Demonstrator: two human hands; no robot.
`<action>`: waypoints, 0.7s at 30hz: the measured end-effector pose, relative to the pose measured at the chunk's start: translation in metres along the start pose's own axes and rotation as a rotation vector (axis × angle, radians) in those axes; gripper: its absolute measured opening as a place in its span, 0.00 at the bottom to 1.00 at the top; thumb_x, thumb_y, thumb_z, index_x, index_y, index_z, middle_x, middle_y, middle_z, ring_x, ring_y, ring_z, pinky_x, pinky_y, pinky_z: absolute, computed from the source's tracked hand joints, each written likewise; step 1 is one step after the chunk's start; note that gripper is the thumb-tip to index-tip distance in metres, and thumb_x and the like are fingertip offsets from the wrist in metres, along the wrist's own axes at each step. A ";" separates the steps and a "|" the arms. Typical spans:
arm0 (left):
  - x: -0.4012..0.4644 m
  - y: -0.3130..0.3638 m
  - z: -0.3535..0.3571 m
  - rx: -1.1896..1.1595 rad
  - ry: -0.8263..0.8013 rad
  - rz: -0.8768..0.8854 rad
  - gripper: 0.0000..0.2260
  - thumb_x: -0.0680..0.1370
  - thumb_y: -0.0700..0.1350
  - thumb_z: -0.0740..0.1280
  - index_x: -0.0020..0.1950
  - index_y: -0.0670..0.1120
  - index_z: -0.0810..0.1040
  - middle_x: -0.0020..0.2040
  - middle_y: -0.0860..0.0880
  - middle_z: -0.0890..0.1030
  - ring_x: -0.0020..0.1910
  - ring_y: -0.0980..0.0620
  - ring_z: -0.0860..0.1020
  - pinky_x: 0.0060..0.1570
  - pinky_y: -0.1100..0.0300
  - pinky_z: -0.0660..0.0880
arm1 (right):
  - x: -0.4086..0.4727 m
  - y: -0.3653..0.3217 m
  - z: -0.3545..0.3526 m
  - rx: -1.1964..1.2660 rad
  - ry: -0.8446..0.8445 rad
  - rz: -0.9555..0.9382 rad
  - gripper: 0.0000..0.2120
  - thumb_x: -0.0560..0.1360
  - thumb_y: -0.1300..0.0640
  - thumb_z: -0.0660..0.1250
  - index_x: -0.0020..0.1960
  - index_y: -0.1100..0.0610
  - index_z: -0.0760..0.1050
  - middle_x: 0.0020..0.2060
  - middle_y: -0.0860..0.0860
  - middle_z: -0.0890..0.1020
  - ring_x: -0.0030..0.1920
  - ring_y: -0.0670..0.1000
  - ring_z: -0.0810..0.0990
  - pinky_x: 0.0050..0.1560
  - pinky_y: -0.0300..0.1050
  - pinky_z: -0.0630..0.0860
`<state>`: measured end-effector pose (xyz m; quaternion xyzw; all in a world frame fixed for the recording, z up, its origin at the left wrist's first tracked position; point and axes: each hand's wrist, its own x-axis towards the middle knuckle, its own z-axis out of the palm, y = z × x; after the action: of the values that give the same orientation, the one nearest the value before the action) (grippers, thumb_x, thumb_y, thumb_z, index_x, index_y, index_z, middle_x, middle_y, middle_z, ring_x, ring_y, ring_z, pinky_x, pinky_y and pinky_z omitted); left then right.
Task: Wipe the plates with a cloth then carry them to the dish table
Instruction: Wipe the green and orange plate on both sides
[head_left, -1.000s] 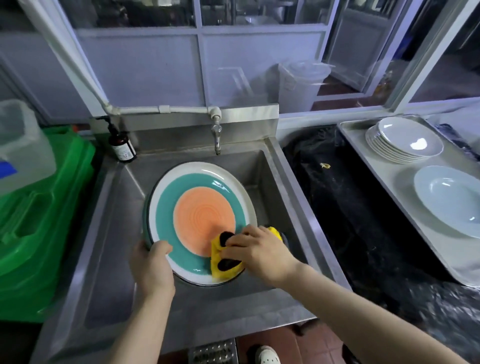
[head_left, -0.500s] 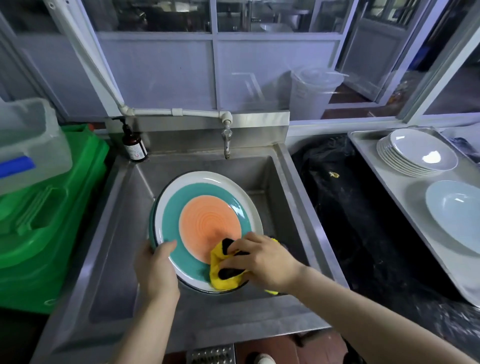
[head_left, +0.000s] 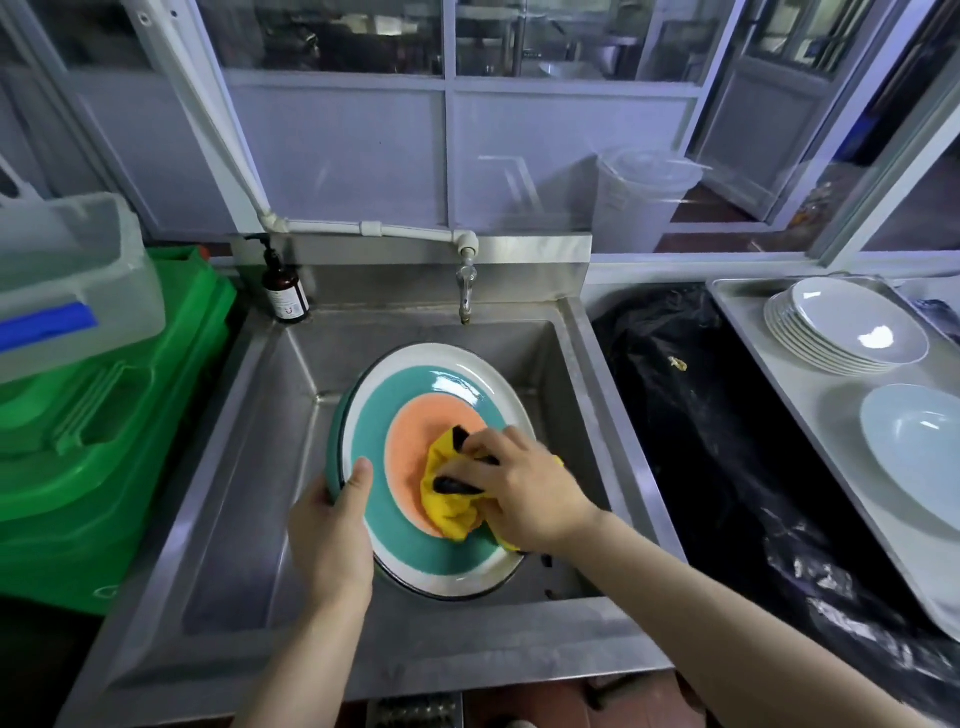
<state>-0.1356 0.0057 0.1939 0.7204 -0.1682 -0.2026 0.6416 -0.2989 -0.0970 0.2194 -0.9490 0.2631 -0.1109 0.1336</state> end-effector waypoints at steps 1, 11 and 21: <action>0.000 0.000 0.001 0.013 0.009 0.003 0.13 0.70 0.58 0.67 0.33 0.49 0.76 0.27 0.56 0.79 0.28 0.60 0.76 0.29 0.62 0.70 | -0.005 -0.010 0.005 0.011 -0.015 -0.067 0.22 0.71 0.59 0.65 0.65 0.49 0.76 0.60 0.56 0.75 0.51 0.61 0.74 0.50 0.55 0.74; -0.011 0.008 0.007 -0.031 -0.067 -0.060 0.08 0.68 0.60 0.66 0.34 0.59 0.81 0.29 0.59 0.81 0.27 0.63 0.76 0.34 0.56 0.72 | 0.047 -0.013 0.004 0.226 0.246 0.277 0.23 0.73 0.62 0.60 0.66 0.47 0.74 0.60 0.54 0.72 0.60 0.59 0.70 0.61 0.47 0.67; -0.004 0.017 -0.003 -0.011 -0.014 0.006 0.07 0.67 0.59 0.66 0.35 0.59 0.81 0.30 0.62 0.81 0.28 0.66 0.77 0.28 0.67 0.72 | 0.036 -0.046 0.018 0.425 0.201 0.042 0.23 0.72 0.54 0.71 0.65 0.51 0.73 0.58 0.51 0.78 0.58 0.55 0.75 0.60 0.43 0.70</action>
<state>-0.1376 0.0083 0.2111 0.7148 -0.1739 -0.2065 0.6452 -0.2421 -0.0744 0.2217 -0.8781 0.2655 -0.2548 0.3058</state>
